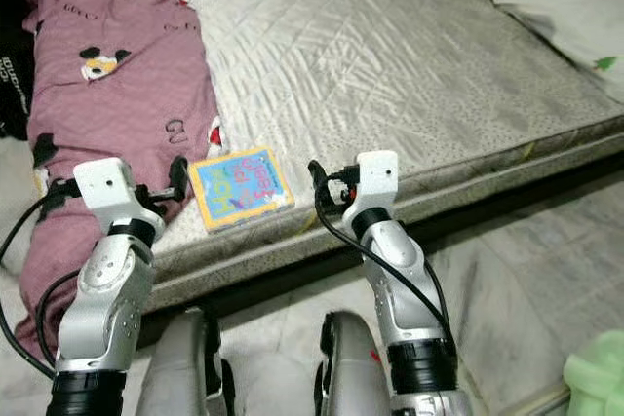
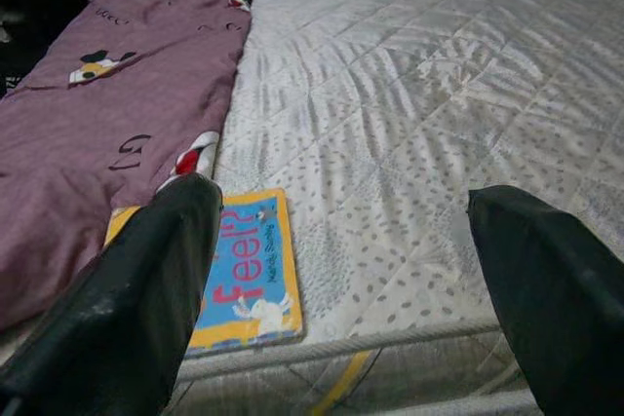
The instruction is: Clean up the room
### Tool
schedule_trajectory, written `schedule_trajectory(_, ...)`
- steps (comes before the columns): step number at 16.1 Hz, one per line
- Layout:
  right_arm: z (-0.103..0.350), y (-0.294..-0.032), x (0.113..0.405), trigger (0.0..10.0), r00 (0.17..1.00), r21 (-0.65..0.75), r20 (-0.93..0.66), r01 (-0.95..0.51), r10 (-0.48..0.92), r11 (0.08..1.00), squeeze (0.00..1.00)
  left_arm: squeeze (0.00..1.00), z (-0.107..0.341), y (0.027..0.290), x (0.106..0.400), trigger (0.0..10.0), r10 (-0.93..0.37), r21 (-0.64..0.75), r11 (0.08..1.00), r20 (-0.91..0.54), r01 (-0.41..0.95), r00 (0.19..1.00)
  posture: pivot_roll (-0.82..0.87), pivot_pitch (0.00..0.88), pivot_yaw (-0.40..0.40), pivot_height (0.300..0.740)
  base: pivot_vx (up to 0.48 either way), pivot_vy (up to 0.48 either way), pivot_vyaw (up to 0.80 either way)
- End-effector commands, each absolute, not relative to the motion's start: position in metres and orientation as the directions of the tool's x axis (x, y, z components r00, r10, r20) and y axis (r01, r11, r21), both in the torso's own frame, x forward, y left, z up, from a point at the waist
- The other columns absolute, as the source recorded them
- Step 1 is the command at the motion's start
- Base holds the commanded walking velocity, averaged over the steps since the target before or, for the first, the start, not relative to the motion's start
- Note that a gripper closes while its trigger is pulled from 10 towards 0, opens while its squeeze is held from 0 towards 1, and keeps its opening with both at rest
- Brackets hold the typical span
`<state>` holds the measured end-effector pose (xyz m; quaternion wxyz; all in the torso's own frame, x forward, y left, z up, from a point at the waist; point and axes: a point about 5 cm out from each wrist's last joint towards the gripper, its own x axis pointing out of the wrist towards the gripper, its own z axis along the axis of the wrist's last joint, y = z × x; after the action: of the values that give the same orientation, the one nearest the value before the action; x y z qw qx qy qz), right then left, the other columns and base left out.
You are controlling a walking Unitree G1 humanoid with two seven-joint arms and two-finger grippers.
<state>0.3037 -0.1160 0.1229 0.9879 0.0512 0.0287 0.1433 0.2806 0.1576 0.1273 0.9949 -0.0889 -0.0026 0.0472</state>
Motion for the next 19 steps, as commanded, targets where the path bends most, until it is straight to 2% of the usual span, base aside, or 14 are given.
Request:
schedule_trajectory(1, 0.121, -0.1167, 0.3027, 10.0, 0.956, 0.116, -0.055, -0.281, 0.289, 0.953, 0.0, 0.0, 0.1255, 0.1589, 0.2791, 10.0, 0.101, -0.172, 0.98, -0.014, -0.101, 0.995, -0.1, 0.138, -0.026, 0.566, 0.0, 0.0, 0.0)
schedule_trajectory(2, 0.1211, -0.1168, 0.3028, 10.0, 0.956, 0.117, -0.055, -0.281, 0.289, 0.952, 0.0, 0.0, 0.1256, 0.1599, 0.2791, 10.0, 0.113, -0.17, 0.979, -0.016, -0.114, 0.994, -0.1, 0.144, -0.027, 0.552, 0.0, 0.0, 0.0)
schedule_trajectory(11, 0.1208, -0.1175, 0.3042, 10.0, 0.955, 0.107, -0.065, -0.282, 0.29, 0.953, 0.0, 0.0, 0.1255, 0.162, 0.28, 10.0, 0.135, -0.165, 0.977, -0.024, -0.137, 0.991, -0.1, 0.147, -0.031, 0.552, 0.0, 0.0, 0.0)
schedule_trajectory(16, 0.1207, -0.1168, 0.3043, 10.0, 0.954, 0.108, -0.067, -0.283, 0.291, 0.953, 0.0, 0.0, 0.1248, 0.1616, 0.2805, 10.0, 0.124, -0.175, 0.976, -0.03, -0.127, 0.992, -0.1, 0.15, -0.03, 0.552, 0.0, 0.0, 0.67)
schedule_trajectory(19, 0.1211, -0.1164, 0.3041, 10.0, 0.953, 0.11, -0.062, -0.288, 0.296, 0.951, 0.0, 0.0, 0.1254, 0.1596, 0.281, 10.0, 0.1, -0.18, 0.978, -0.023, -0.102, 0.995, -0.1, 0.15, -0.03, 0.552, 0.0, 0.0, 0.16)
